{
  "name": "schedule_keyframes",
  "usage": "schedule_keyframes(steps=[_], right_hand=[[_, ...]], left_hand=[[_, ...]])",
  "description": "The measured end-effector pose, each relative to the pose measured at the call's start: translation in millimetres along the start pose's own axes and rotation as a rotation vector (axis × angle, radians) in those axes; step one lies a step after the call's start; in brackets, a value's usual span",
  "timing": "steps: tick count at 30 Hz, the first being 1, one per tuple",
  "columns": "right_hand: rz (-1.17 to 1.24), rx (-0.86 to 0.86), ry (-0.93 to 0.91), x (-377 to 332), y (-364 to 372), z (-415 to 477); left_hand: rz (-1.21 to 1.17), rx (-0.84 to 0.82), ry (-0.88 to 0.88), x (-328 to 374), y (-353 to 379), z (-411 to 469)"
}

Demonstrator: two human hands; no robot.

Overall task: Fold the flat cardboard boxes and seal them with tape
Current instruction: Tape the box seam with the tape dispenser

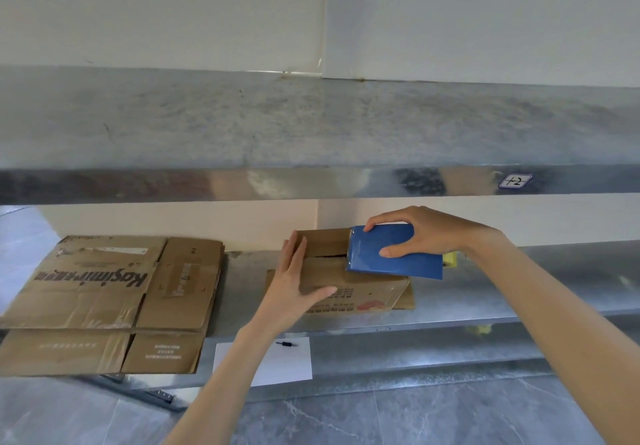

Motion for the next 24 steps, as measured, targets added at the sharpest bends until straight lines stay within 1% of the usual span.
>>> schedule_keyframes(steps=[2, 4, 6, 8, 12, 16, 20, 24], right_hand=[[0.008, -0.002, 0.013, -3, 1, -1], [0.0, 0.003, 0.022, -5, 2, -1], [-0.013, 0.019, 0.028, -8, 3, -2], [-0.014, 0.04, 0.034, -11, 4, -3], [0.011, 0.062, 0.06, -12, 6, -7], [0.033, 0.029, 0.06, -9, 5, -12], [0.113, 0.006, 0.061, 0, 4, -20], [0.122, -0.015, 0.024, 8, 1, -23]], left_hand=[[0.178, 0.061, 0.047, -1, -4, 7], [0.329, 0.034, 0.08, 3, -6, 19], [0.399, -0.02, 0.09, 9, -4, 29], [0.383, -0.031, 0.092, 10, -1, 34], [0.285, 0.02, 0.117, 5, 1, 37], [0.225, 0.013, 0.151, 2, -3, 37], [0.238, 0.014, 0.189, 1, -5, 36], [0.253, 0.016, 0.186, 4, -4, 35]])
Point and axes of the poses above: each hand's wrist, its own z-axis towards the middle knuckle, its own y-axis out of the palm, x = y × z, the point moved 1 cm from there along z, towards the middle knuckle, and after that the axes turned 4 degrees about -y, right-handed, at the moved point
